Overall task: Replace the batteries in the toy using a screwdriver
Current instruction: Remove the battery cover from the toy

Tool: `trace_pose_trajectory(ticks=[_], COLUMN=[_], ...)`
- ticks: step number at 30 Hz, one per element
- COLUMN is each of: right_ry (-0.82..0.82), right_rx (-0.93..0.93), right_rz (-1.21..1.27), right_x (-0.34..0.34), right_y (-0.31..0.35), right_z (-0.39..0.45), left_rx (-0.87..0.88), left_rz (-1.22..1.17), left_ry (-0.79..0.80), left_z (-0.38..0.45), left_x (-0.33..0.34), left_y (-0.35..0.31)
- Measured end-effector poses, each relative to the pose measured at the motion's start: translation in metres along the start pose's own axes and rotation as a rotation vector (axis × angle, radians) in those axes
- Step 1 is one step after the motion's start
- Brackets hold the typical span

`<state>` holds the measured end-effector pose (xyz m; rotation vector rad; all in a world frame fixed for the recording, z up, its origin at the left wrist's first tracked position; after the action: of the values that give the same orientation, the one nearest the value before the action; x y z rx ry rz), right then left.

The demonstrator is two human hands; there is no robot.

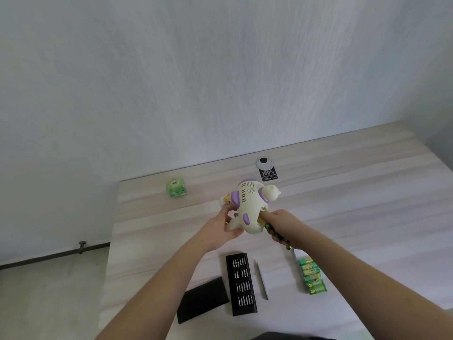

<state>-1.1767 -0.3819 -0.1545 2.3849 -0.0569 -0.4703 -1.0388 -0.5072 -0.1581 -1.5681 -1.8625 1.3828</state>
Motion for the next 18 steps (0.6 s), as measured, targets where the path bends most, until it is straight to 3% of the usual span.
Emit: trace_pose_trajectory(ticks=[3, 6, 11, 14, 18], right_ry=[-0.111, -0.167, -0.213, -0.25, -0.303], right_rx=[0.046, 0.094, 0.097, 0.068, 0.03], right_rz=[-0.177, -0.317, -0.511, -0.6, -0.751], right_x=[-0.01, -0.015, -0.02, -0.022, -0.021], right_y=[0.004, 0.01, 0.018, 0.026, 0.039], right_z=[0.009, 0.015, 0.028, 0.035, 0.042], left_rx=[0.095, 0.069, -0.058, -0.109, -0.153], left_rz=[0.14, 0.264, 0.115, -0.089, -0.609], left_ry=[-0.069, -0.152, -0.096, -0.072, -0.053], left_z=[0.013, 0.033, 0.052, 0.059, 0.052], left_x=[0.01, 0.019, 0.031, 0.03, 0.032], left_y=[-0.007, -0.004, 0.008, 0.018, 0.015])
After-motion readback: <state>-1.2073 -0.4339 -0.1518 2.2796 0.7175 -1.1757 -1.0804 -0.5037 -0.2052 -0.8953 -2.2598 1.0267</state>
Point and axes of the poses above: each hand's wrist, its own z-axis towards the middle knuckle, its own x-axis out of the palm, y = z × x, the point moved 6 cm from there along z, towards the middle knuckle, and after that the axes turned 13 degrees about -z, right-handed, at the moved point
